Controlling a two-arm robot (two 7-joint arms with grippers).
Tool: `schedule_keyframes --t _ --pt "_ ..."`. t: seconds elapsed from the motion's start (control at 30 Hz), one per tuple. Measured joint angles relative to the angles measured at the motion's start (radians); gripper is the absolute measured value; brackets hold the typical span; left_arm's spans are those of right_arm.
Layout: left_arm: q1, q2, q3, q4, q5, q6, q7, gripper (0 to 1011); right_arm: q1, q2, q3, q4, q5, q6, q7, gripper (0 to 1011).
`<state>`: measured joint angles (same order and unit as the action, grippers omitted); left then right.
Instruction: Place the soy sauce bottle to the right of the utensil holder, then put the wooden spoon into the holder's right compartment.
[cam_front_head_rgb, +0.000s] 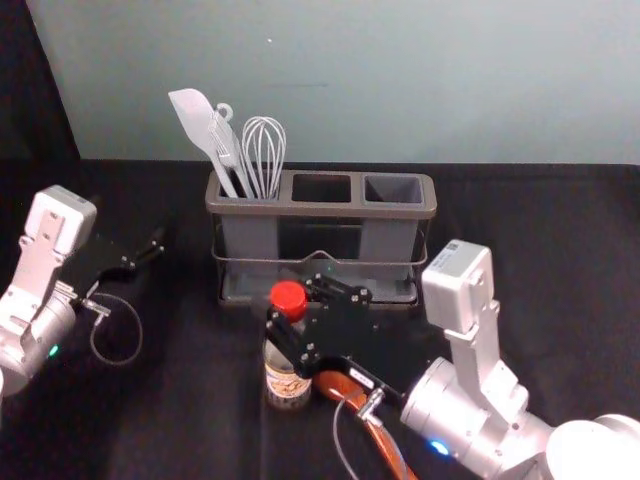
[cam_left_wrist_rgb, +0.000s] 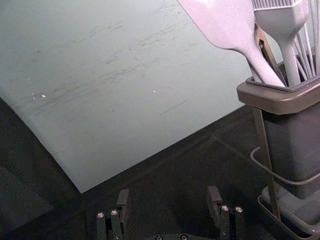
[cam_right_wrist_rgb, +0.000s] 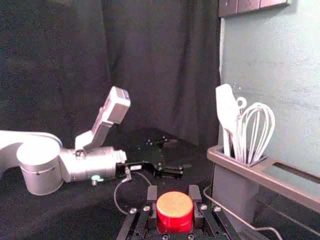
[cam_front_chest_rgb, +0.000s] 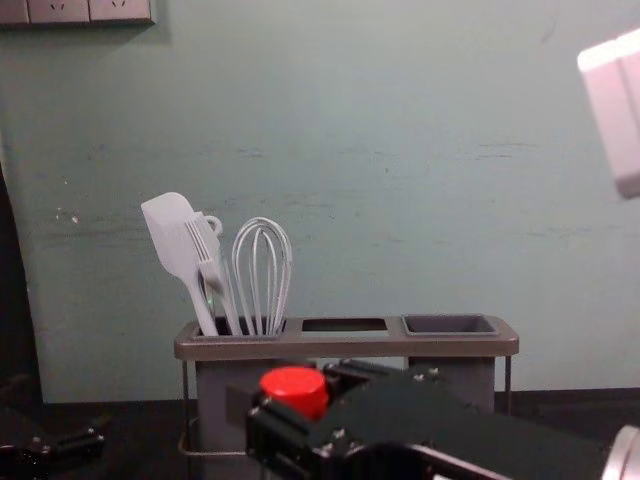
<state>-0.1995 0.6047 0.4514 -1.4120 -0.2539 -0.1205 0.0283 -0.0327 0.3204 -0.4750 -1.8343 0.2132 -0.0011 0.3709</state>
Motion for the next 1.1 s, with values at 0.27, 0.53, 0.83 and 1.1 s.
schedule_keyframes --t 0.27,0.53,0.83,1.1 --pt "0.0 0.0 0.0 0.0 0.0 0.0 0.0 1000 -0.022 0.03 0.053 -0.058 0.039 -0.015 0.001 378" --pt "0.0 0.0 0.0 0.0 0.0 0.0 0.0 1000 -0.065 0.099 0.158 -0.092 0.082 -0.027 -0.008 378" --pt "0.0 0.0 0.0 0.0 0.0 0.0 0.0 1000 -0.12 0.16 0.286 -0.071 0.136 -0.049 -0.015 378" --pt "0.0 0.0 0.0 0.0 0.0 0.0 0.0 1000 -0.134 0.174 0.357 -0.024 0.152 -0.088 -0.017 378"
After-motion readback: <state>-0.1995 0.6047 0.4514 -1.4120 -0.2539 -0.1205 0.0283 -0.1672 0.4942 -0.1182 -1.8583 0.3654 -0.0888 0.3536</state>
